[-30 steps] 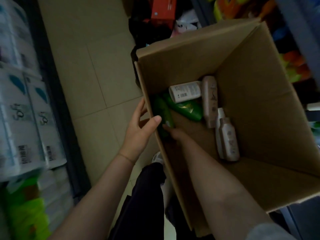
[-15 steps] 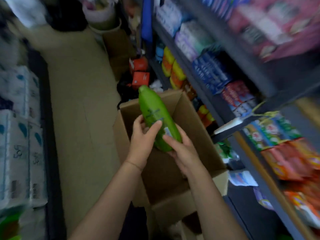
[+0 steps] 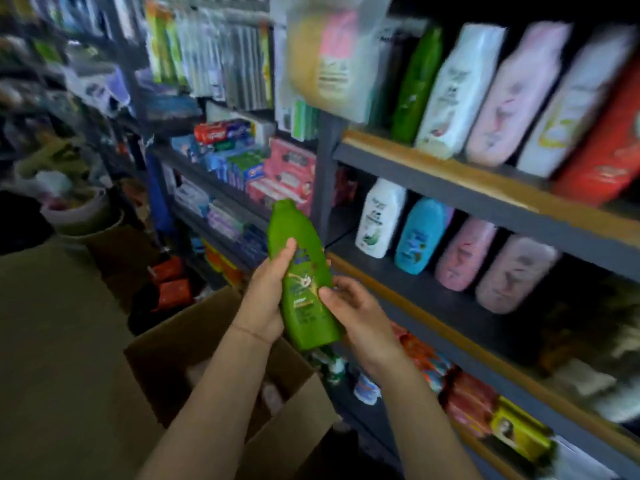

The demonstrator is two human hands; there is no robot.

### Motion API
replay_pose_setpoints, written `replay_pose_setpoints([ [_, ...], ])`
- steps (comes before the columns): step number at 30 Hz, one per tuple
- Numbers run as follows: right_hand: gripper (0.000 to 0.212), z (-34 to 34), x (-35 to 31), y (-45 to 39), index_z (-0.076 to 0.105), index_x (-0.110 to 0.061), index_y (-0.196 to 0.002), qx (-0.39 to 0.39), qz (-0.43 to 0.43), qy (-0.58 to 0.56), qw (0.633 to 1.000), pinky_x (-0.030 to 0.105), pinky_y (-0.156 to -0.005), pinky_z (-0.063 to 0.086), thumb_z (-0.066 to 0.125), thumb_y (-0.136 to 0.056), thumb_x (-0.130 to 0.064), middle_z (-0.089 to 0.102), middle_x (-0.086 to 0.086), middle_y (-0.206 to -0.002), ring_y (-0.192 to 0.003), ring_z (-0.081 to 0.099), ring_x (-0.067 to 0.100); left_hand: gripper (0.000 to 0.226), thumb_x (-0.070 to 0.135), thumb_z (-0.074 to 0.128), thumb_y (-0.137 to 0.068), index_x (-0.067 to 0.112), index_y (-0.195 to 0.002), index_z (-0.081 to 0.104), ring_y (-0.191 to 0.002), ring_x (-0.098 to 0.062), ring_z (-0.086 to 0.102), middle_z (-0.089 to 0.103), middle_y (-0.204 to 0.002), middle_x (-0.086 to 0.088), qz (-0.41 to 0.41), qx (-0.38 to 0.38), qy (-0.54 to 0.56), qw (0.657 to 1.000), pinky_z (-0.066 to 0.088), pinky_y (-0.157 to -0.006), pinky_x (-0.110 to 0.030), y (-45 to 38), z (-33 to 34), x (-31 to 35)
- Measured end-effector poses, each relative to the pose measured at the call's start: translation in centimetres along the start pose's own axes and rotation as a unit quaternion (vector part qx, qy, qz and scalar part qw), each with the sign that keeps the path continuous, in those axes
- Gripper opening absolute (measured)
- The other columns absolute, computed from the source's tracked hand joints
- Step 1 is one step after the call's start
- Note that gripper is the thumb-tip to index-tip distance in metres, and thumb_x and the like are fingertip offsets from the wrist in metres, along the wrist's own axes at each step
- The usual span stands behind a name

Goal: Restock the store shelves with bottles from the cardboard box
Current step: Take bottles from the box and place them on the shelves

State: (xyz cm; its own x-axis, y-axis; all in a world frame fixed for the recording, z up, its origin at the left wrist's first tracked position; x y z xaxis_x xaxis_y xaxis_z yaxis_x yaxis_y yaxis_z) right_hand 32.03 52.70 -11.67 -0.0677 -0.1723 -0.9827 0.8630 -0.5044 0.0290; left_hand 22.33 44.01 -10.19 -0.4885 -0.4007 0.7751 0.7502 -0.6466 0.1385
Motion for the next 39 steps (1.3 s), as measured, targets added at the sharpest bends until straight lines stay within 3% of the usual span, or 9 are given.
replay_pose_setpoints([
  [8, 0.032, -6.7, -5.5, 3.0, 0.065, -0.016, -0.114, 0.049, -0.084, 0.081, 0.992, 0.033, -0.081, 0.058, 0.077, -0.084, -0.017, 0.074, 0.005, -0.105, -0.096, 0.071, 0.017, 0.042, 0.027, 0.066, -0.082, 0.005, -0.117, 0.067, -0.083, -0.023, 0.072, 0.074, -0.099, -0.014, 0.03, -0.145, -0.113, 0.982, 0.061, -0.071, -0.034, 0.8, 9.6, -1.9],
  [13, 0.038, -8.8, -9.6, 3.7, 0.061, -0.019, -0.114, 0.118, -0.194, 0.081, 0.97, 0.029, -0.081, 0.055, 0.078, -0.08, -0.013, 0.072, 0.001, -0.104, -0.096, 0.068, 0.011, 0.038, 0.021, 0.069, -0.08, 0.011, -0.116, 0.068, -0.095, -0.024, 0.072, 0.075, -0.108, -0.012, 0.101, -0.223, -0.183, 0.952, 0.06, -0.08, -0.035, 0.9, 14.4, 0.2],
  [16, 0.044, -9.2, -13.3, 3.4, 0.058, -0.016, -0.122, 0.142, -0.254, 0.089, 0.953, 0.039, -0.09, 0.055, 0.076, -0.083, -0.006, 0.07, 0.004, -0.114, -0.107, 0.067, 0.017, 0.039, 0.019, 0.07, -0.084, 0.012, -0.122, 0.067, -0.107, -0.023, 0.07, 0.074, -0.116, -0.008, 0.153, -0.255, -0.239, 0.924, 0.056, -0.085, -0.031, 0.5, 16.0, 2.0],
  [20, 0.059, -9.9, -17.4, 2.4, 0.059, -0.026, -0.123, 0.173, -0.301, 0.175, 0.921, 0.052, -0.095, 0.052, 0.084, -0.07, -0.031, 0.07, -0.003, -0.115, -0.11, 0.065, 0.021, 0.05, 0.027, 0.075, -0.086, 0.019, -0.134, 0.063, -0.127, -0.02, 0.059, 0.068, -0.131, 0.0, 0.195, -0.273, -0.271, 0.902, 0.046, -0.107, -0.04, -0.5, 16.8, 4.4],
  [24, 0.061, -10.5, -16.8, 0.7, 0.06, -0.04, -0.119, 0.2, -0.277, 0.272, 0.9, 0.049, -0.096, 0.05, 0.084, -0.063, -0.046, 0.069, -0.011, -0.113, -0.111, 0.062, 0.018, 0.049, 0.029, 0.075, -0.086, 0.022, -0.134, 0.064, -0.128, -0.017, 0.058, 0.067, -0.131, 0.003, 0.19, -0.276, -0.315, 0.888, 0.043, -0.109, -0.042, -2.1, 15.9, 4.6],
  [27, 0.057, -11.0, -13.2, -0.9, 0.064, -0.031, -0.118, 0.199, -0.239, 0.281, 0.908, 0.042, -0.095, 0.051, 0.088, -0.066, -0.032, 0.068, -0.009, -0.112, -0.108, 0.063, 0.013, 0.033, 0.013, 0.068, -0.093, 0.023, -0.124, 0.067, -0.111, -0.007, 0.067, 0.075, -0.114, 0.009, 0.142, -0.27, -0.315, 0.899, 0.052, -0.092, -0.024, -3.5, 13.9, 2.1],
  [30, 0.054, -12.0, -9.2, -2.2, 0.062, -0.024, -0.118, 0.213, -0.182, 0.303, 0.911, 0.022, -0.088, 0.049, 0.087, -0.07, -0.019, 0.066, -0.008, -0.111, -0.104, 0.061, 0.01, 0.03, 0.018, 0.064, -0.096, 0.04, -0.116, 0.064, -0.103, 0.003, 0.067, 0.074, -0.104, 0.025, 0.076, -0.258, -0.328, 0.905, 0.054, -0.082, -0.018, -5.5, 11.6, -1.4],
  [34, 0.061, -13.5, -5.0, -4.2, 0.058, -0.022, -0.128, 0.246, -0.12, 0.328, 0.904, 0.031, -0.088, 0.051, 0.085, -0.074, -0.025, 0.065, 0.001, -0.114, -0.104, 0.062, 0.016, 0.03, 0.028, 0.063, -0.097, 0.051, -0.116, 0.059, -0.115, -0.003, 0.061, 0.067, -0.116, 0.023, 0.006, -0.23, -0.33, 0.916, 0.052, -0.091, -0.024, -8.6, 9.5, -5.6],
  [39, 0.064, -14.6, -3.4, -7.1, 0.048, -0.038, -0.126, 0.29, -0.073, 0.335, 0.894, 0.05, -0.079, 0.057, 0.078, -0.07, -0.043, 0.061, 0.007, -0.11, -0.091, 0.065, 0.028, 0.033, 0.033, 0.056, -0.101, 0.05, -0.127, 0.046, -0.119, -0.012, 0.058, 0.058, -0.124, 0.019, -0.01, -0.229, -0.353, 0.907, 0.051, -0.097, -0.029, -11.9, 9.6, -7.6],
])
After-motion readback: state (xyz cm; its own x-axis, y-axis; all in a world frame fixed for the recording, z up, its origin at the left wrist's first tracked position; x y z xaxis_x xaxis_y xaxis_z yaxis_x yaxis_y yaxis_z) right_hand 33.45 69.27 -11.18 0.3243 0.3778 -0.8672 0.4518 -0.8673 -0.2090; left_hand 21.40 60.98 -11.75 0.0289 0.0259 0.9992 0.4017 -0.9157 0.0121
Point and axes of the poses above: each hand's wrist, its own y-axis away from the middle knuckle, its own z-axis out of the palm, x = y × z, the point moved 5 cm from there along -y, towards the middle knuckle
